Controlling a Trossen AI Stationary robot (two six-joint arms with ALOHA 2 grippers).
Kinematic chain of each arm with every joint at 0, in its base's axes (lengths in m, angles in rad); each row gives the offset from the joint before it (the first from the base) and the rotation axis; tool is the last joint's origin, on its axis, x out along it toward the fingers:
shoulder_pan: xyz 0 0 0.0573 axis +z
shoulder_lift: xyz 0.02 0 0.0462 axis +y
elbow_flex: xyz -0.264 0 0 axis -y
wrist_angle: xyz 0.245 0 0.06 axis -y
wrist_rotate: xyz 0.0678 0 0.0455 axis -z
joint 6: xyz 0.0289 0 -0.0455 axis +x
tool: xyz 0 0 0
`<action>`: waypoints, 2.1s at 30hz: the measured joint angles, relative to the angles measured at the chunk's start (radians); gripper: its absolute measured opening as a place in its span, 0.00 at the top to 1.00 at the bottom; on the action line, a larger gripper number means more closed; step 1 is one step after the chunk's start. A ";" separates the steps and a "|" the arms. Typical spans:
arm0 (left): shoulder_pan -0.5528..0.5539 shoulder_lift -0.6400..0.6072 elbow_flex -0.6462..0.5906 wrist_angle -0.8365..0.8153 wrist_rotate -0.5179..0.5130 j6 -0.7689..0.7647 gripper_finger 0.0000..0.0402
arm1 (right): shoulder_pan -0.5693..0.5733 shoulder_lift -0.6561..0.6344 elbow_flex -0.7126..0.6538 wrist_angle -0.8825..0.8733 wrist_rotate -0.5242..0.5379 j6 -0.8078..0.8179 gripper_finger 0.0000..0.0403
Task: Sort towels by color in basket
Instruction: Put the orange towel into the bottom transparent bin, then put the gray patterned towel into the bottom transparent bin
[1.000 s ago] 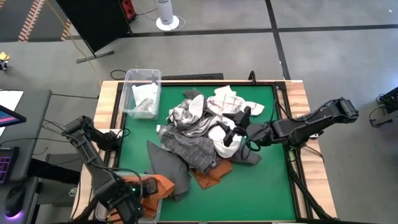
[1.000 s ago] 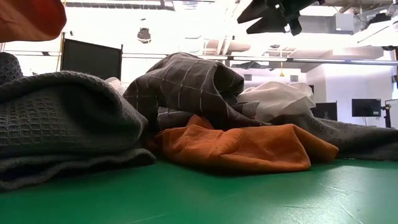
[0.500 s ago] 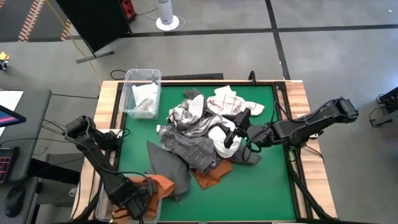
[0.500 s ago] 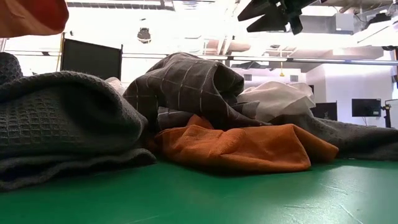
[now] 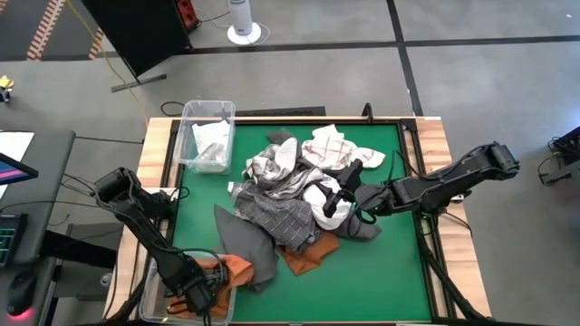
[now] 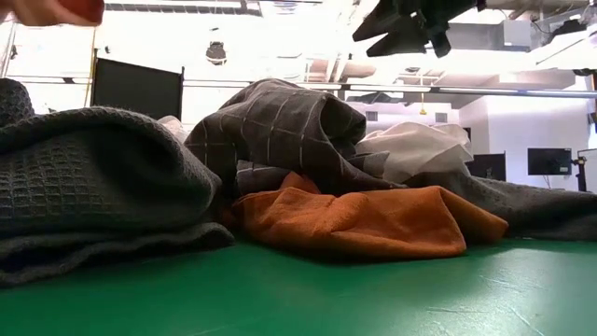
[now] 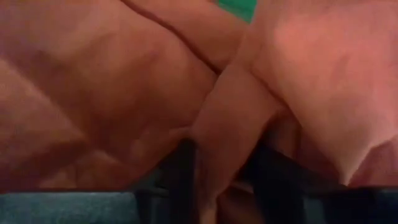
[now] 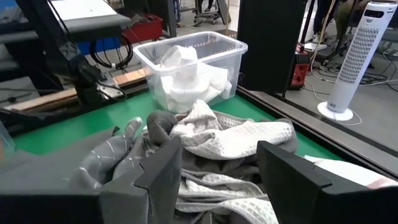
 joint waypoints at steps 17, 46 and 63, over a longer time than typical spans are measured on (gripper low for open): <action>0.000 -0.007 -0.088 0.198 0.062 -0.115 0.66 | 0.003 0.009 0.000 0.046 -0.001 -0.025 0.42; 0.465 -0.496 -0.002 0.057 -0.508 -0.675 0.66 | -0.020 0.010 0.000 0.089 -0.003 -0.045 0.42; 0.727 -0.221 -0.002 0.217 -0.277 -0.390 0.38 | 0.046 -0.026 0.001 0.081 -0.001 -0.126 0.42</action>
